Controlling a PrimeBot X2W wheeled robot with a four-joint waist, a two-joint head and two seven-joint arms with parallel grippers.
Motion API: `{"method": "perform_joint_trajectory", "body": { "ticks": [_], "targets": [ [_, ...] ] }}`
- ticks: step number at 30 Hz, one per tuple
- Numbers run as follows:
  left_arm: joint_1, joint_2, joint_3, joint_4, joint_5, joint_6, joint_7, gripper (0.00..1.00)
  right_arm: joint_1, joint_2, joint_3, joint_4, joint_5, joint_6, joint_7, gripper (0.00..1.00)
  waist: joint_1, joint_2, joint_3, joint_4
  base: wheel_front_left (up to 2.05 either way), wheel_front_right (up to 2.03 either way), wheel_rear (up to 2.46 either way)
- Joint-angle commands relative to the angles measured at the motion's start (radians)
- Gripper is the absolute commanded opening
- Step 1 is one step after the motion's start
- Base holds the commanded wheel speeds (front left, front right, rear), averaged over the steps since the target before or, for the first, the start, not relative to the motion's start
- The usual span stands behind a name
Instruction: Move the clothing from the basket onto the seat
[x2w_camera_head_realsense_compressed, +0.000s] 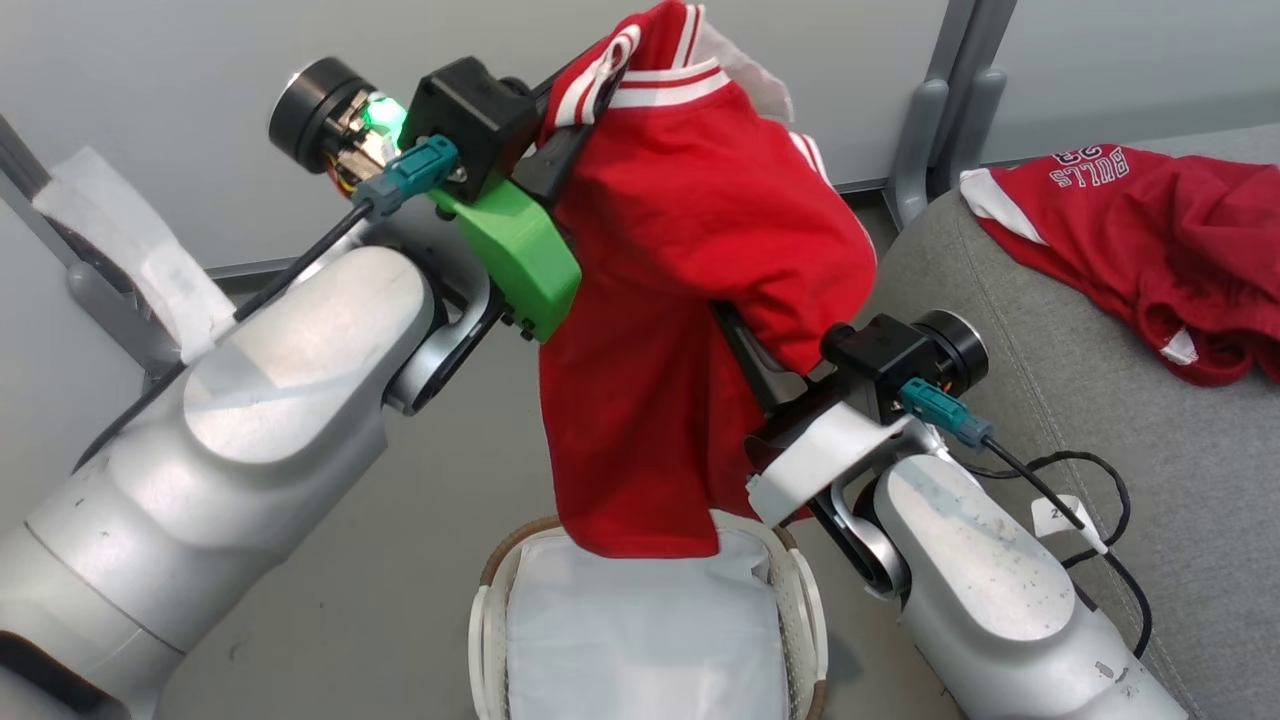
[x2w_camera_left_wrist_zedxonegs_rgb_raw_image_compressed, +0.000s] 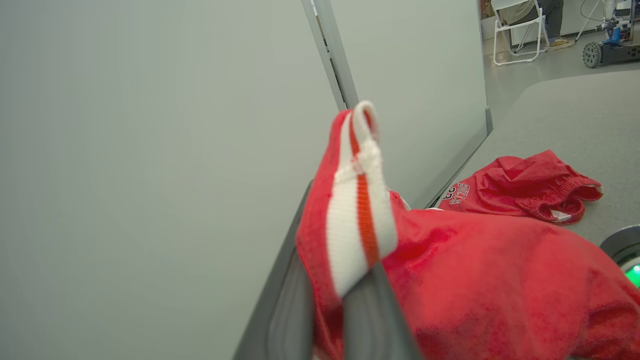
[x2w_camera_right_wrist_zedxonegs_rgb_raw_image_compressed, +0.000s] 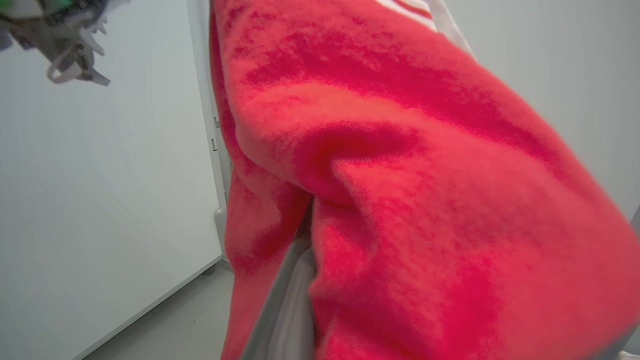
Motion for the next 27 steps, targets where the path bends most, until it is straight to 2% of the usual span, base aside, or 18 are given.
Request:
{"method": "perform_joint_trajectory", "body": {
  "ticks": [1, 2, 3, 4, 5, 7, 9, 10, 16, 22, 27],
  "targets": [
    [0.037, 0.012, 0.004, 0.015, -0.011, 0.008, -0.017, 0.0, 0.018, -0.004, -0.008, -0.014, -0.007, -0.001, 0.0, 0.0, 0.0, 0.0, 0.008, -0.009, 0.0, 0.0, 0.0],
    [0.058, 0.013, 0.006, 0.027, -0.021, 0.01, -0.031, 0.01, 0.021, -0.004, -0.014, -0.023, -0.01, -0.001, 0.0, 0.0, 0.0, 0.0, 0.01, -0.012, 0.0, 0.0, 0.0],
    [0.076, 0.013, 0.01, 0.037, -0.03, 0.013, -0.042, 0.07, 0.022, -0.004, -0.019, -0.03, -0.013, -0.001, 0.0, 0.0, 0.0, 0.0, 0.012, -0.014, 0.0, 0.0, 0.0],
    [0.098, 0.013, 0.012, 0.05, -0.038, 0.013, -0.056, 0.27, 0.025, -0.004, -0.026, -0.039, -0.017, -0.001, 0.0, 0.0, 0.0, 0.0, 0.014, -0.017, 0.0, 0.0, 0.0],
    [0.116, 0.013, 0.013, 0.062, -0.044, 0.014, -0.066, 0.29, 0.029, -0.004, -0.032, -0.047, -0.022, -0.001, 0.0, 0.0, 0.0, 0.0, 0.016, -0.018, 0.0, 0.0, 0.0],
    [0.158, 0.007, 0.02, 0.085, -0.059, 0.016, -0.092, 0.42, 0.036, -0.004, -0.045, -0.06, -0.034, -0.001, 0.0, 0.0, 0.0, 0.0, 0.02, -0.021, 0.0, 0.0, 0.0],
    [0.202, -0.001, 0.029, 0.107, -0.076, 0.016, -0.114, 0.93, 0.04, -0.004, -0.06, -0.073, -0.046, -0.001, 0.0, 0.0, 0.0, 0.0, 0.024, -0.023, 0.0, 0.0, 0.0],
    [0.226, -0.005, 0.033, 0.12, -0.081, 0.017, -0.124, 1.0, 0.041, -0.004, -0.07, -0.08, -0.052, -0.001, 0.0, 0.0, 0.0, 0.0, 0.026, -0.024, 0.0, 0.0, 0.0],
    [0.344, -0.044, 0.099, 0.147, -0.061, 0.028, -0.149, 1.0, 0.059, -0.004, -0.111, -0.107, -0.086, -0.001, 0.0, 0.0, 0.0, 0.0, 0.035, -0.025, 0.0, 0.0, 0.0],
    [0.485, -0.087, 0.224, 0.109, 0.058, 0.039, -0.148, 1.0, 0.08, -0.004, -0.165, -0.124, -0.111, -0.001, 0.0, 0.0, 0.0, 0.0, 0.047, -0.019, 0.0, 0.0, 0.0],
    [0.579, -0.138, 0.32, 0.085, 0.153, 0.015, -0.148, 1.0, 0.088, -0.004, -0.204, -0.128, -0.128, -0.001, 0.0, 0.0, 0.0, 0.0, 0.059, -0.019, 0.0, 0.0, 0.0]
  ]
}}
